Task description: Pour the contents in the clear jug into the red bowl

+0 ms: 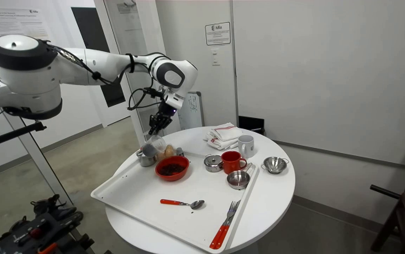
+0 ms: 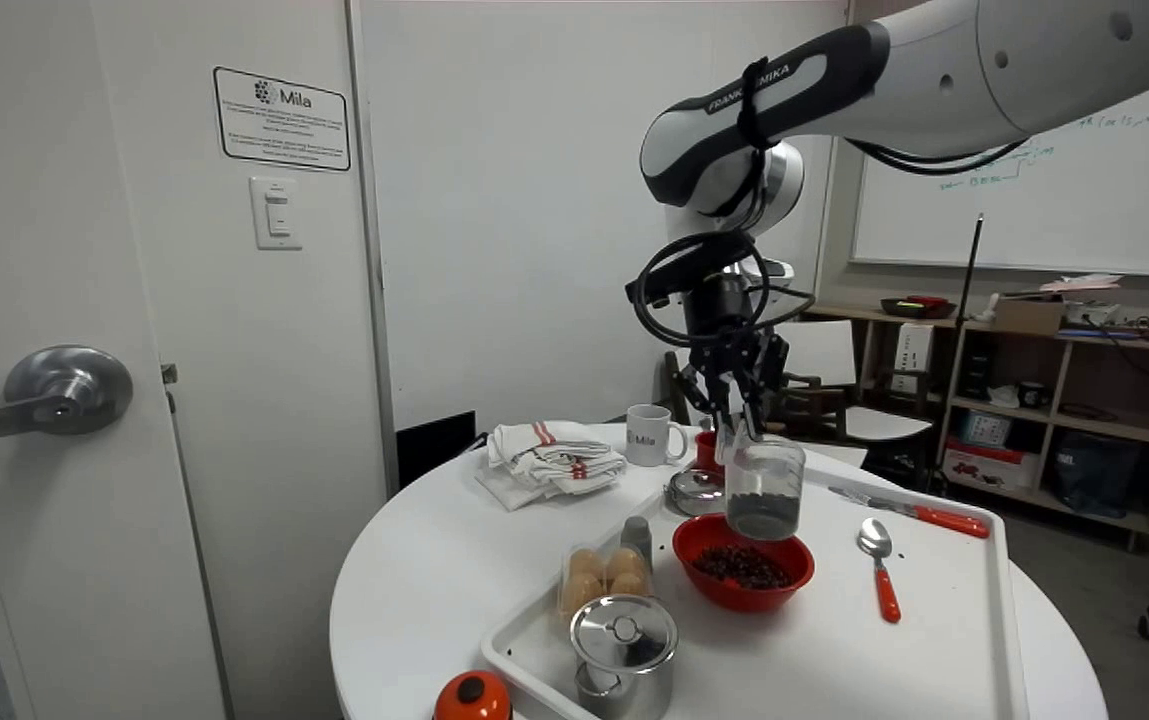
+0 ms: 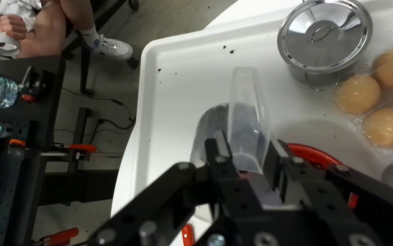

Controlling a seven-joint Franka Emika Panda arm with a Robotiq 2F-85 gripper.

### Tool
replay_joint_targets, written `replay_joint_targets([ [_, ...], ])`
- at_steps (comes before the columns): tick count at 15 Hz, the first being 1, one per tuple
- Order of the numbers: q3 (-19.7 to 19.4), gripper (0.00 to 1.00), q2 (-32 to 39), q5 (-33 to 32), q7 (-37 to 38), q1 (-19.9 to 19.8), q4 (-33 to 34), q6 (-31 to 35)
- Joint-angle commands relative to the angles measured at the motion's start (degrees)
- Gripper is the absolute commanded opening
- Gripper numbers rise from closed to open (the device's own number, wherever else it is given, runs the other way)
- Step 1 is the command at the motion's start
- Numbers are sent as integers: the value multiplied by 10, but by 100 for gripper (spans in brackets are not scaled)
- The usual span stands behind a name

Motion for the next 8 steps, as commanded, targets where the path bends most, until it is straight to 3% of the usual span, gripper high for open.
replay_joint_targets([
  [1, -1, 7, -21, 39, -17, -35, 52, -24],
  [8, 17, 7, -25, 99, -59, -69, 54, -33],
])
